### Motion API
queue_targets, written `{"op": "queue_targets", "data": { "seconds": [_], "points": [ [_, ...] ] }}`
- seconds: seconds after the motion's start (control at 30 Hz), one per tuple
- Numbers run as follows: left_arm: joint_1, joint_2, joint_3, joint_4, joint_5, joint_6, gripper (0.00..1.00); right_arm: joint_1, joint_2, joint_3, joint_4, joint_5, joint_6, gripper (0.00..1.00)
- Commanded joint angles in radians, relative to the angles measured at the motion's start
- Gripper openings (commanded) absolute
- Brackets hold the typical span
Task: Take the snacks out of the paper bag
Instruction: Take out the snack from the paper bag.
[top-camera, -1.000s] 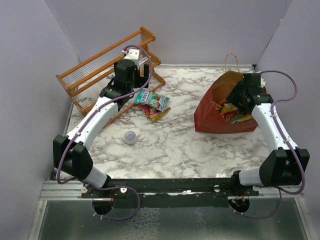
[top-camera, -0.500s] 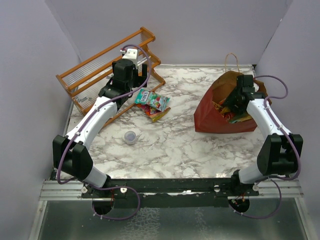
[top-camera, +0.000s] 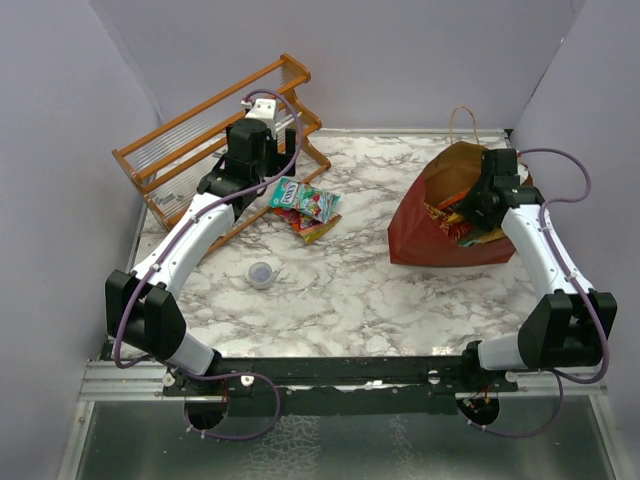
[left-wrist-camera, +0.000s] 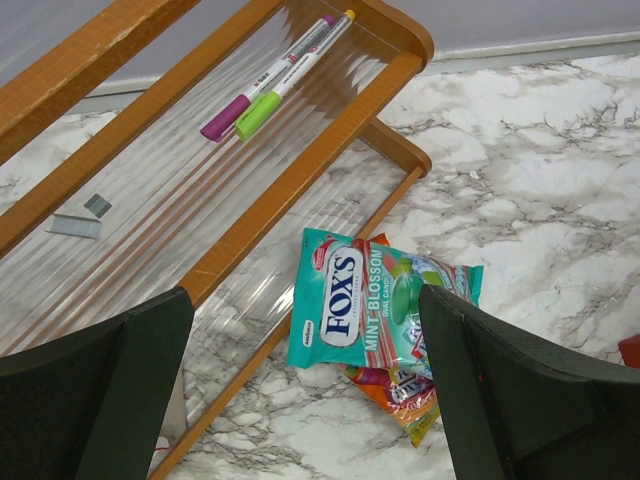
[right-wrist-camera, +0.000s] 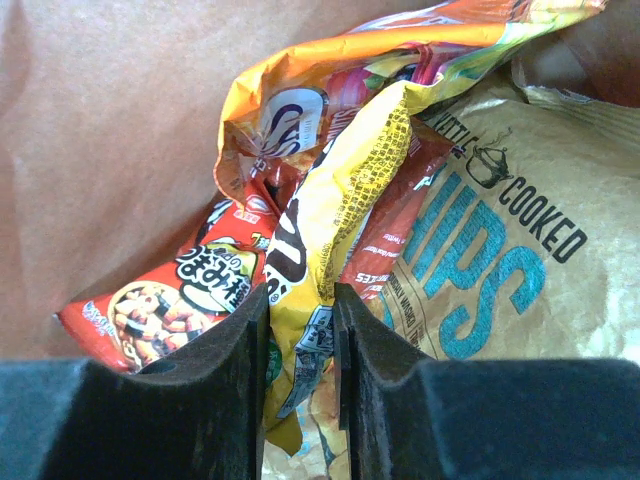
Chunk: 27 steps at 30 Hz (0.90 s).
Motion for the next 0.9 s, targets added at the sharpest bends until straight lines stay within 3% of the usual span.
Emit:
{"op": "queue_targets", "data": {
  "seconds": [0.0,0.3,0.5,0.67,0.87],
  "points": [
    [0.006,-0.039,-0.004,-0.006,0.040,-0.026,0.99,-0.001,-0.043,0.055,-0.036,0.031,0.002,0.25],
    [0.005,-0.128,-0.029,-0.031,0.050,-0.050,0.98,-0.001,-0.151,0.144,-0.081,0.007,-0.032,0.25],
    [0.005,-0.175,-0.016,-0.101,0.104,-0.074,0.99,-0.001,-0.231,0.271,-0.029,-0.081,-0.182,0.25],
    [0.005,-0.398,-0.257,0.129,0.233,-0.115,0.99,-0.001,-0.308,0.275,0.145,-0.400,-0.418,0.26],
    [-0.001,-0.641,-0.362,0.077,0.350,-0.265,0.98,0.058,-0.381,0.281,0.305,-0.862,-0.484,0.27]
  ]
}}
